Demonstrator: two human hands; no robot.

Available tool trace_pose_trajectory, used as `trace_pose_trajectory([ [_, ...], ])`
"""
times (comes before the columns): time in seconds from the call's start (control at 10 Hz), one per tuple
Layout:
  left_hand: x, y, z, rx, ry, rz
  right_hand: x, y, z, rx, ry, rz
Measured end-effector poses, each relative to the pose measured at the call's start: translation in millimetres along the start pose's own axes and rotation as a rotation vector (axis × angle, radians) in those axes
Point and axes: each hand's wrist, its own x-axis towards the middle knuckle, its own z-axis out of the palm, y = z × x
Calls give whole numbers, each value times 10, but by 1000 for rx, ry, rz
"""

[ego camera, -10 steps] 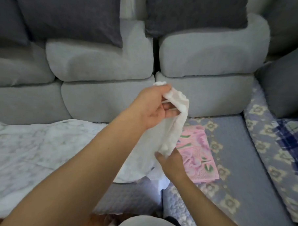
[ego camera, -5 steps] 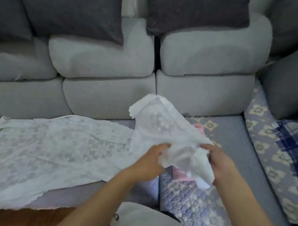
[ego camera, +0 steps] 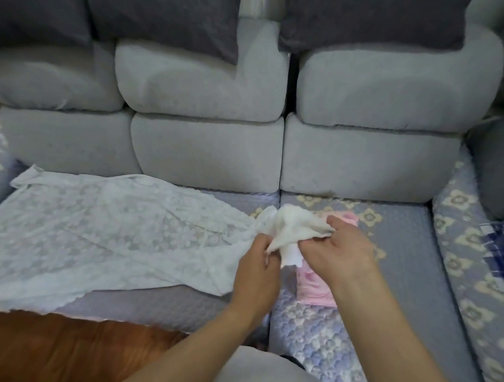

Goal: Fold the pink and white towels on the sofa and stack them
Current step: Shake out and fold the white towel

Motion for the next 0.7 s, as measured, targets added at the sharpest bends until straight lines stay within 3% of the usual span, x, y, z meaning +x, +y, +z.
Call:
trace_pose_trajectory([
  [0.1, 46, 85, -219, -103, -95, -161, 312, -148, -58, 204, -117, 290],
  [0.2, -41, 423, -351, -195, -411, -151, 430, -399, -275, 223, -113, 310],
  [0.3, -88, 729, -437, 43, -749, 7, 614, -429, -621, -467, -54, -42],
  [0.4, -67, 823, -504, 43, -993, 2, 1194, -160, -1140, -636, 131, 56],
  [0.5, -71, 789, -549, 3, -994, -98, 1495, -96, -1654, -1040, 297, 232],
  [0.6, -155, 738, -509, -47, -1067, -207, 1453, -388, -1923, -1478, 316, 163],
  [0.7, -212, 697, -381, 15, -1133, -249, 1429, -835, -1474, -1416, 208, 4],
])
